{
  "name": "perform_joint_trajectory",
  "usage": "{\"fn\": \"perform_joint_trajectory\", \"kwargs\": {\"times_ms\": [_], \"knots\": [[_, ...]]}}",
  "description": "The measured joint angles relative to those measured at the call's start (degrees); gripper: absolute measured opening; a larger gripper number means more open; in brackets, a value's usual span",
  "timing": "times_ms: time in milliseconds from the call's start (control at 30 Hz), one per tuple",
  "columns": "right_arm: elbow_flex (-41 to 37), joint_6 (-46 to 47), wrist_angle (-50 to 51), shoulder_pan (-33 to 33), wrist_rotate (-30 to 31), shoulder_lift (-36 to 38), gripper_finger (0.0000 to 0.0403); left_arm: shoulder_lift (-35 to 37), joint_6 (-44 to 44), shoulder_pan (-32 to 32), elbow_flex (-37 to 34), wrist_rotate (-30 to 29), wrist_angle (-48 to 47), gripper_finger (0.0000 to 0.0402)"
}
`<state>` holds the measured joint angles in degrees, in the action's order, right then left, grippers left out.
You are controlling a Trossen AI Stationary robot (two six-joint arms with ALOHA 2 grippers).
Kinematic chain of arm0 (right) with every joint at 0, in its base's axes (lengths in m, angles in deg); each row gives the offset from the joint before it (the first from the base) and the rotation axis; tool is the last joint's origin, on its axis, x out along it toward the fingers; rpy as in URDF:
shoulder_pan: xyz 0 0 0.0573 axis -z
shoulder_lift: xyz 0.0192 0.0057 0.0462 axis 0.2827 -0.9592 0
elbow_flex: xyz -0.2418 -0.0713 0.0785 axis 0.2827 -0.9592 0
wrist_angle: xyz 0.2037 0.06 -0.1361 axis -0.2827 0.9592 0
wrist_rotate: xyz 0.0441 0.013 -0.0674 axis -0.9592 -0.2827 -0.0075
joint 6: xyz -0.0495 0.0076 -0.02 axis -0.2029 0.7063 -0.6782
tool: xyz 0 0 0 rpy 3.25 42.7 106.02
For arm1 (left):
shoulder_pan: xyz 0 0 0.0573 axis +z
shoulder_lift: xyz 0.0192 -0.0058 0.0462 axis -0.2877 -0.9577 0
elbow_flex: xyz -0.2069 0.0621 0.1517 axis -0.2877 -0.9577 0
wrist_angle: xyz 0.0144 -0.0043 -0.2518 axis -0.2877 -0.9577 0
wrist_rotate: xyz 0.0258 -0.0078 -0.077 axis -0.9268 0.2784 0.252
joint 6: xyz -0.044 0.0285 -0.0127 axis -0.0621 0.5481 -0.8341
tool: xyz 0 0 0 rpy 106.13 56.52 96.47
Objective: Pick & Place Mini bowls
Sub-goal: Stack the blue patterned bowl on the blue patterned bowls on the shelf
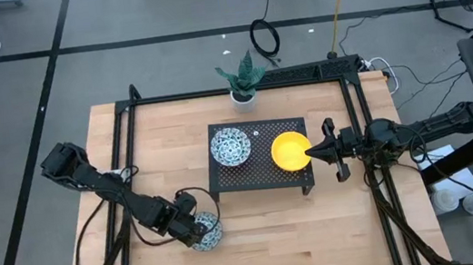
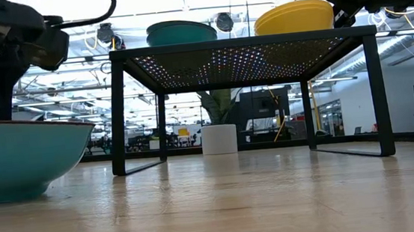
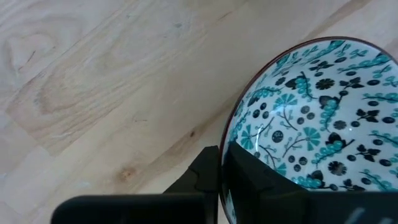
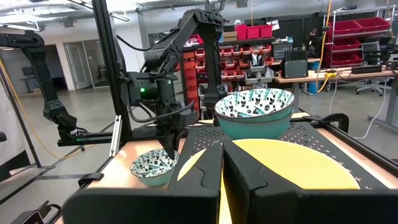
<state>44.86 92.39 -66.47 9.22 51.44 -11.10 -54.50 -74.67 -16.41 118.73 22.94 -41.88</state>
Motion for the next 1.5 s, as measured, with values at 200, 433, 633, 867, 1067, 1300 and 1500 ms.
{"fn": "perform_joint_trajectory", "kwargs": {"times_ms": [200,433,633,867,1067,1300,1500], "knots": [[0.00,0.00,0.02,-0.01,0.00,-0.02,0.0000,0.07,0.01,0.00,0.09,0.02,0.29,0.0010],[0.00,0.00,0.02,-0.02,0.00,0.00,0.0000,-0.01,0.00,0.00,0.00,-0.06,0.04,0.0021],[0.00,0.00,0.02,0.00,0.01,-0.02,0.0000,0.04,0.13,-0.07,0.11,-1.37,0.47,0.0010],[0.00,0.00,0.02,-0.02,0.00,0.00,0.0000,2.76,5.86,-0.57,-0.33,-3.01,8.39,0.0009],[0.00,0.00,0.02,-0.02,0.02,-0.02,0.0000,10.10,7.68,-1.54,-0.13,-7.88,15.67,0.0008],[0.00,-0.02,-0.05,0.00,0.04,-0.02,0.0000,18.61,10.70,-0.20,2.19,-18.17,23.55,0.0008],[0.00,-0.01,-0.35,0.00,0.04,-0.02,0.0000,23.07,17.54,6.09,7.90,-24.51,23.58,0.0010]]}}
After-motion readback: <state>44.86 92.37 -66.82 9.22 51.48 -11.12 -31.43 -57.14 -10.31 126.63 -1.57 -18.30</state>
